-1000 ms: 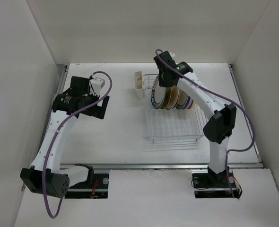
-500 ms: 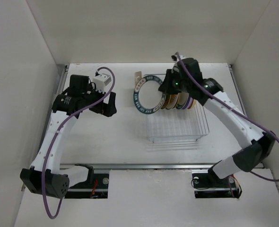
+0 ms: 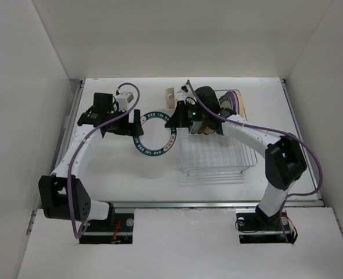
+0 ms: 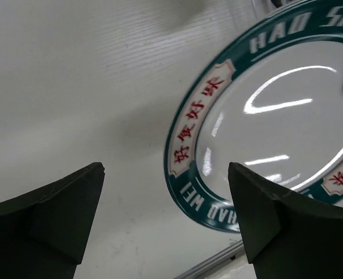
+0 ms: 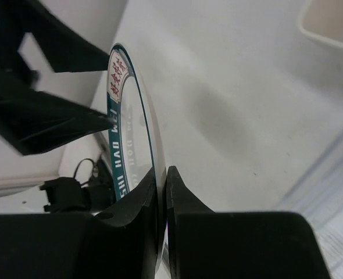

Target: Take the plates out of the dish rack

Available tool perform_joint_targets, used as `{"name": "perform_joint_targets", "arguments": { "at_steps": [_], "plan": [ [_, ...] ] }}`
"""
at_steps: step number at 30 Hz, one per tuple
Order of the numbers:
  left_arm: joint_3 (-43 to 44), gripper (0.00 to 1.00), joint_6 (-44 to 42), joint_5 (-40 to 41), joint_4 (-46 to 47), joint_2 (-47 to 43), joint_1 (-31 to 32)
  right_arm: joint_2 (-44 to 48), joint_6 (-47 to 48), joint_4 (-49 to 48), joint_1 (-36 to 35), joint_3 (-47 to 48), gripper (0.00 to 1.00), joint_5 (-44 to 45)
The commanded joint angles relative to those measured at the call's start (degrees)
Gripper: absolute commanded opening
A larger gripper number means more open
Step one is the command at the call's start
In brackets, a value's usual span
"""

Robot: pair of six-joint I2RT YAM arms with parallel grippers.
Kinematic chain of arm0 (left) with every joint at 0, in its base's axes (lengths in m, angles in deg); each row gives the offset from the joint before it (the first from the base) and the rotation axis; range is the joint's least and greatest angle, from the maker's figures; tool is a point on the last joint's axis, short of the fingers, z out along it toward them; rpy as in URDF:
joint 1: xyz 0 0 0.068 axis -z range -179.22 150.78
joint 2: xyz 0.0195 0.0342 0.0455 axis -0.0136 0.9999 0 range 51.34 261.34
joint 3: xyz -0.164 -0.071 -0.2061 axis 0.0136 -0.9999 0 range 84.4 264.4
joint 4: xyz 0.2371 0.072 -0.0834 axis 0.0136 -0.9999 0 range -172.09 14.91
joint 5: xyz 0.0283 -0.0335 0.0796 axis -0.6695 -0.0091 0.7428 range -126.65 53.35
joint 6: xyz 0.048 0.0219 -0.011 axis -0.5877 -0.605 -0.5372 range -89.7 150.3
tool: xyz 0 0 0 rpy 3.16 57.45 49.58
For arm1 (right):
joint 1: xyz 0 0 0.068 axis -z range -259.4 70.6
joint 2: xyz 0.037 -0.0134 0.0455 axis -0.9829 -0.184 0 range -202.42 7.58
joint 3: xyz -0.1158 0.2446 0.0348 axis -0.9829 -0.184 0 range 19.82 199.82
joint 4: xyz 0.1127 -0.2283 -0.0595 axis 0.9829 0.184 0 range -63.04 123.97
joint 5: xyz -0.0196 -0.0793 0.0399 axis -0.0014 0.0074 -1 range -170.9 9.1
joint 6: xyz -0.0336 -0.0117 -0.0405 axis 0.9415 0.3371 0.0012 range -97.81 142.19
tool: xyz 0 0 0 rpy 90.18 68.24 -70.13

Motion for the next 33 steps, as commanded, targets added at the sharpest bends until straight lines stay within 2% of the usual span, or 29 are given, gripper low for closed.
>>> {"name": "perform_joint_targets", "arguments": {
  "at_steps": [1, 4, 6, 7, 9, 10, 11, 15, 16, 19, 20, 22, 23, 24, 28, 33],
  "plan": [
    [-2.4, 0.85, 0.9, -2.5, 5.3, -1.3, -1.9, 3.0, -3.3, -15.2, -0.5, -2.2, 0.00, -6.7],
    [-3.6, 0.83, 2.4, -11.4, 7.2, -0.7, -4.7, 1.6, -5.2, -19.2, -0.5, -3.4, 0.00, -10.5],
    [-4.1, 0.79, 4.2, -18.0, 8.2, 0.8, -7.3, 0.9, -5.8, -20.1, -0.5, -4.0, 0.00, -11.8],
    [-4.1, 0.73, 4.2, -24.8, 9.0, 0.8, -8.2, 0.9, -6.4, -21.2, -0.5, -4.0, 0.00, -12.8],
    [-4.1, 0.64, 4.8, -30.9, 9.0, 3.0, -9.3, 0.9, -7.2, -23.8, -0.5, -5.4, 0.00, -13.6],
    [-4.1, 0.58, 4.8, -34.4, 7.9, 3.7, -9.3, 0.9, -7.8, -24.6, -0.5, -5.4, 0.00, -13.6],
    [-3.6, 0.46, 3.4, -35.6, 6.5, 4.5, -9.3, 0.9, -7.8, -25.2, -0.5, -5.4, 0.00, -13.6],
    [-0.9, 0.21, -2.3, -39.8, -1.9, 7.3, -9.3, -0.2, -8.4, -26.4, -0.5, -5.4, 0.00, -14.7],
    [-0.3, 0.02, -3.2, -39.8, -3.3, 7.3, -9.3, -0.2, -9.0, -26.4, -0.5, -5.4, 0.00, -14.7],
    [0.3, 0.00, -4.6, -39.8, -6.0, 6.8, -10.0, -0.8, -9.0, -24.7, -0.5, -4.8, 0.00, -14.7],
    [0.3, 0.00, -4.6, -39.8, -6.5, 5.7, -10.9, -0.8, -9.0, -23.5, -0.5, -4.1, 0.05, -14.1],
    [0.3, 0.00, -3.8, -39.2, -6.5, 4.6, -12.7, -0.8, -7.2, -19.3, -0.5, -1.8, 0.23, -11.1],
    [0.3, 0.00, -2.5, -38.7, -6.5, 4.6, -13.5, -0.8, -6.3, -13.6, -0.5, -0.7, 0.32, -9.5],
    [-0.3, 0.00, -2.5, -38.2, -5.8, 3.7, -15.4, -0.8, -4.2, -10.9, -0.5, 0.2, 0.46, -7.6],
    [-2.0, 0.00, -0.3, -37.0, -5.1, 2.9, -19.4, 1.6, -1.9, 1.3, -0.5, 4.7, 0.76, 5.2],
    [-3.5, 0.00, -0.5, -31.8, -4.8, 5.4, -23.0, 4.6, -1.2, 19.7, -0.5, 14.0, 0.82, 31.2]
  ]
}}
